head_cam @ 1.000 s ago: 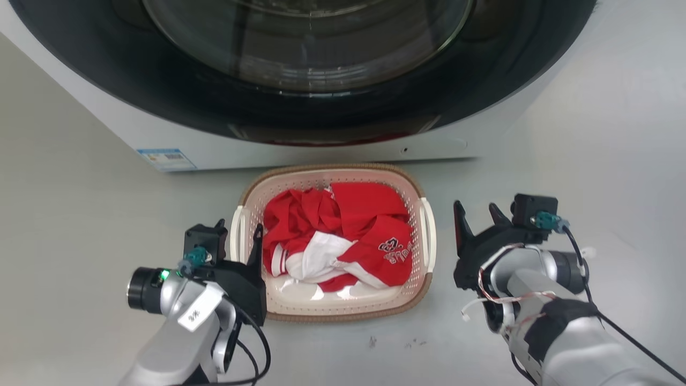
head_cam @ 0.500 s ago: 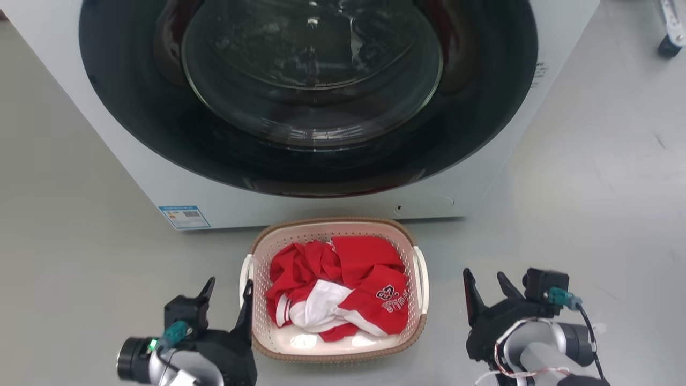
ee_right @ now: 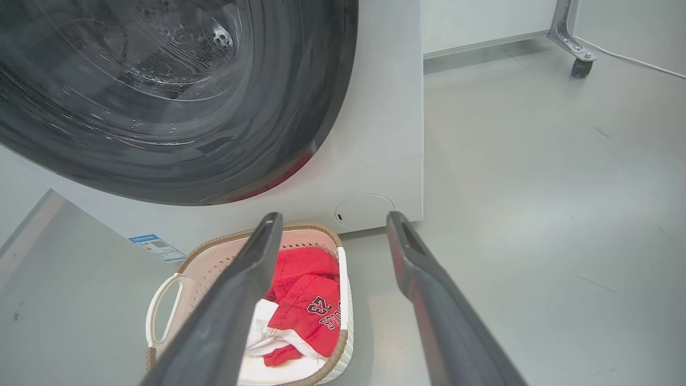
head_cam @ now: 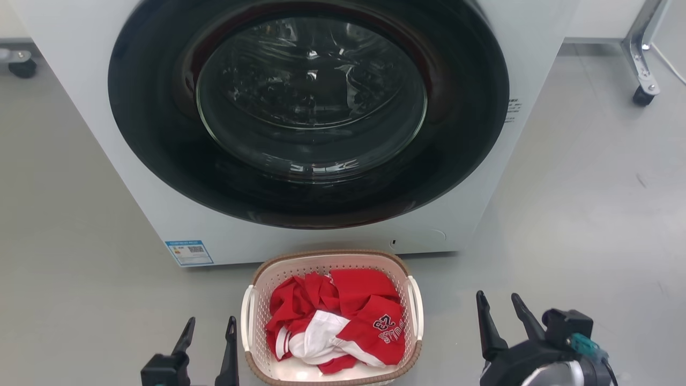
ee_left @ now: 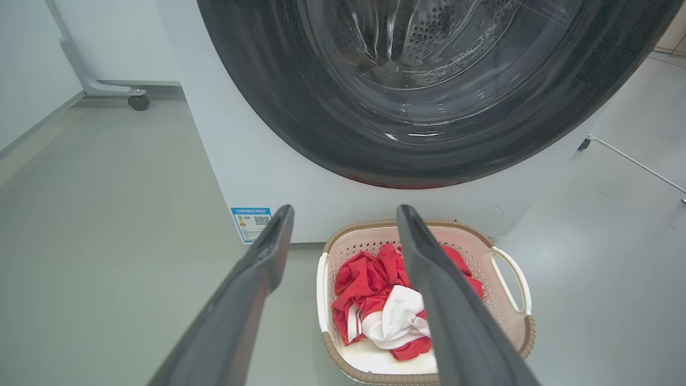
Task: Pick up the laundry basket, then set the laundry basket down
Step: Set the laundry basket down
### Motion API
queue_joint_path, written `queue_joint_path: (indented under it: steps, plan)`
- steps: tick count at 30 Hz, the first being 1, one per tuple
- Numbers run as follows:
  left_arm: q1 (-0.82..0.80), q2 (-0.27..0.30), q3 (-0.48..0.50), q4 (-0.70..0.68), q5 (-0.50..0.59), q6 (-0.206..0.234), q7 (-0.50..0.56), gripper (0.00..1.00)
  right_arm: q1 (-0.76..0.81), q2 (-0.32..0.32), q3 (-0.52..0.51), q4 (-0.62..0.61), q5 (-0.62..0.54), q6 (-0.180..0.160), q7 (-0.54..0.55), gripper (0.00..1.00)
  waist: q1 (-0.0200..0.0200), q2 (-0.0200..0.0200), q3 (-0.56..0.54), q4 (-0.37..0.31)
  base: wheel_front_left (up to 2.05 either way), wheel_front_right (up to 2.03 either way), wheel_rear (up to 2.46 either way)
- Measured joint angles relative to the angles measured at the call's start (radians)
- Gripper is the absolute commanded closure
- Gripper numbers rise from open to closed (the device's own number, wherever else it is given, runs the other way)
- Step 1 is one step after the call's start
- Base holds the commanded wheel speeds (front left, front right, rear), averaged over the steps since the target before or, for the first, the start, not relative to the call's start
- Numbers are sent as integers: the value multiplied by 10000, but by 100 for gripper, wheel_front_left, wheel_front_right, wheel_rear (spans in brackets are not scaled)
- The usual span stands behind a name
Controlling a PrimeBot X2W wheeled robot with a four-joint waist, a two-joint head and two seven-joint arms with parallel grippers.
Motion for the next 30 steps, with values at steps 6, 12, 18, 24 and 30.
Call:
queue_joint_path:
  steps: [6,12,18,24,30]
  plan:
    - [1082,-238,585,-1083,669,0,0,0,1209,111,-890,-1396,-1137,0,0,0,0,0,-389,-55,0,0,0]
    - [1754,-487,963,-2000,1244,0,0,0,2272,203,-1492,-2721,-2245,0,0,0,0,0,-711,-119,0,0,0]
    - [2304,-627,1289,-2592,1653,0,0,0,2999,405,-2086,-3845,-3041,0,-17,0,0,1,-909,-169,0,0,0]
    - [2401,-723,1400,-3127,1873,0,0,0,3410,537,-2366,-4592,-3605,0,-19,0,1,2,-951,-149,0,0,0]
    - [2529,-748,1404,-3440,2109,0,0,0,3663,677,-2512,-5116,-4013,0,-27,0,1,1,-964,-116,0,0,0]
